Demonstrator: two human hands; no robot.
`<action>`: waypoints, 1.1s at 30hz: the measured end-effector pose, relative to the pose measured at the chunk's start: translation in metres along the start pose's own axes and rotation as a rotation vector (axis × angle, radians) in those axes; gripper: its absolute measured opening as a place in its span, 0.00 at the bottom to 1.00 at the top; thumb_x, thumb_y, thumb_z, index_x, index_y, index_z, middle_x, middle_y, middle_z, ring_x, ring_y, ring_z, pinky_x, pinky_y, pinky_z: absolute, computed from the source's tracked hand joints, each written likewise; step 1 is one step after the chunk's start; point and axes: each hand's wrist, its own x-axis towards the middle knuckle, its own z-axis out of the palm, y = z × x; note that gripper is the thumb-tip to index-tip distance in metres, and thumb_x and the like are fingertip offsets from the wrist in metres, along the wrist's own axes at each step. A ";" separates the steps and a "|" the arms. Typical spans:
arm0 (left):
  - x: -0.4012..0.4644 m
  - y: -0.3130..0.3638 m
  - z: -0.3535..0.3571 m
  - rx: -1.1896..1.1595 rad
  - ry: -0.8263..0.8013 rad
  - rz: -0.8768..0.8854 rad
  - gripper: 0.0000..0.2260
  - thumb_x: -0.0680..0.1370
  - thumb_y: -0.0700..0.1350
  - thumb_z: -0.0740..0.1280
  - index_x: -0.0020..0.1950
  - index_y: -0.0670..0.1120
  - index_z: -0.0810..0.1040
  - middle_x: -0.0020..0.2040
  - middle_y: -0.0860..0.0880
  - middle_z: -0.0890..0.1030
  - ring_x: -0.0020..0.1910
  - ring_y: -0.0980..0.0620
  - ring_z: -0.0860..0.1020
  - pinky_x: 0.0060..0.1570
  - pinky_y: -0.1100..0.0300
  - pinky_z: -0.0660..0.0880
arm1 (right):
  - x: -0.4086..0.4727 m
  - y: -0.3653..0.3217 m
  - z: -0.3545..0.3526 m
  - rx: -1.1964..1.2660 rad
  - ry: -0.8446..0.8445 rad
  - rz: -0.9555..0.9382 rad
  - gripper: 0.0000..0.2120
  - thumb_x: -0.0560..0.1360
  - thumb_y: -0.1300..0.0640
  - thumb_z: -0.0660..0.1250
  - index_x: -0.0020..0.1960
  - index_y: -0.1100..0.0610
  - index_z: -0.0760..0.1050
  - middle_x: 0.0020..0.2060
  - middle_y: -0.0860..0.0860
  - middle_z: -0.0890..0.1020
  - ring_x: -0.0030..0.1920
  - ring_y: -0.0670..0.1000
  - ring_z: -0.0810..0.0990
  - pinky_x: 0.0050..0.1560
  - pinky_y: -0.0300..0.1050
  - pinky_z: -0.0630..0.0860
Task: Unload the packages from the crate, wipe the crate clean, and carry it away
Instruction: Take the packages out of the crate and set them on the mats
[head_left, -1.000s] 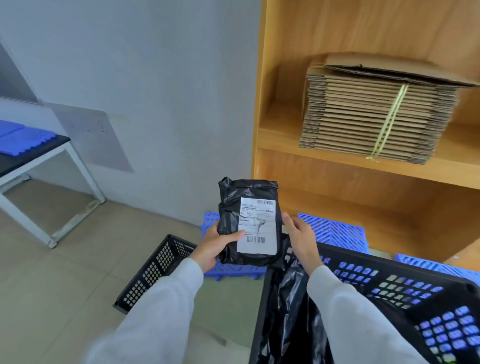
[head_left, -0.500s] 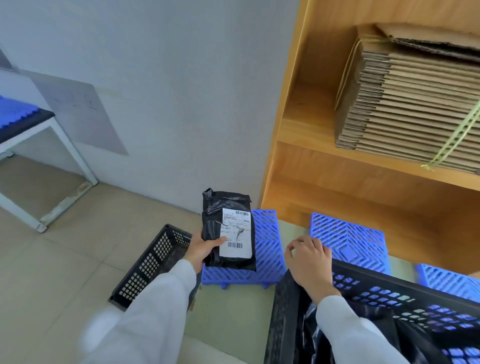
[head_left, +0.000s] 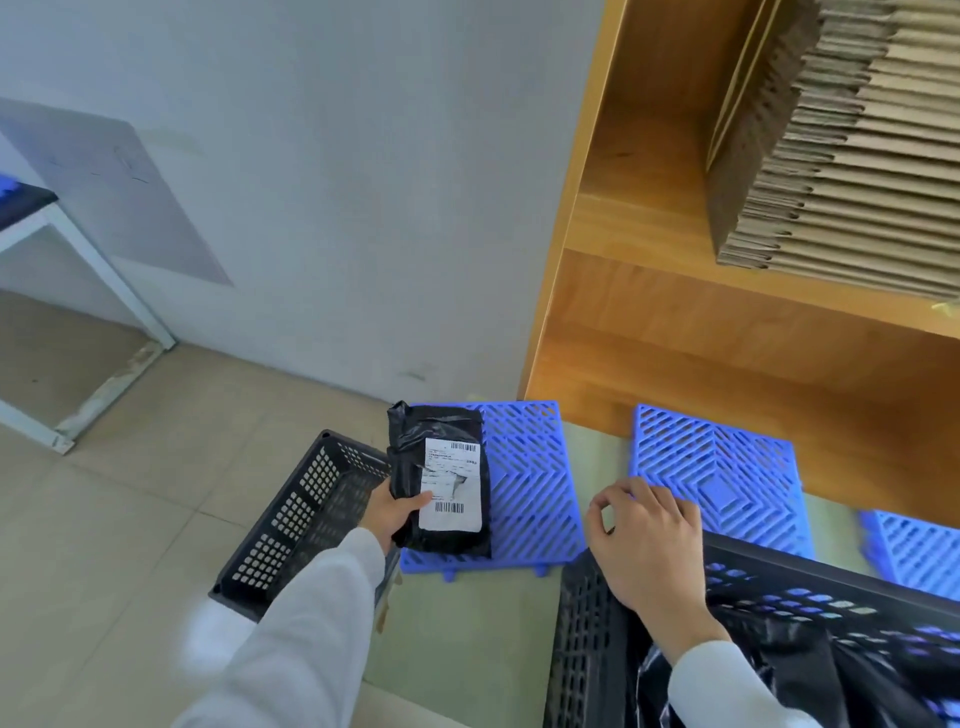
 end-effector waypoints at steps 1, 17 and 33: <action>0.003 -0.003 0.002 0.005 0.007 0.006 0.19 0.76 0.33 0.74 0.66 0.41 0.79 0.60 0.42 0.84 0.58 0.41 0.83 0.60 0.46 0.78 | 0.000 0.000 0.001 0.004 0.011 0.002 0.07 0.76 0.48 0.67 0.45 0.47 0.83 0.48 0.45 0.83 0.48 0.53 0.81 0.54 0.53 0.72; -0.036 0.006 0.011 0.629 0.330 0.124 0.27 0.74 0.40 0.70 0.73 0.46 0.70 0.66 0.41 0.75 0.68 0.39 0.72 0.66 0.46 0.72 | 0.001 0.001 -0.002 0.020 -0.030 -0.029 0.12 0.78 0.47 0.62 0.49 0.48 0.83 0.49 0.46 0.83 0.48 0.54 0.81 0.55 0.54 0.70; -0.242 0.058 0.142 0.423 0.062 0.759 0.12 0.80 0.34 0.63 0.57 0.47 0.81 0.51 0.53 0.85 0.52 0.62 0.82 0.53 0.64 0.73 | -0.010 0.098 -0.095 1.009 -0.325 -0.065 0.07 0.82 0.51 0.65 0.53 0.46 0.83 0.51 0.40 0.84 0.51 0.54 0.83 0.55 0.54 0.80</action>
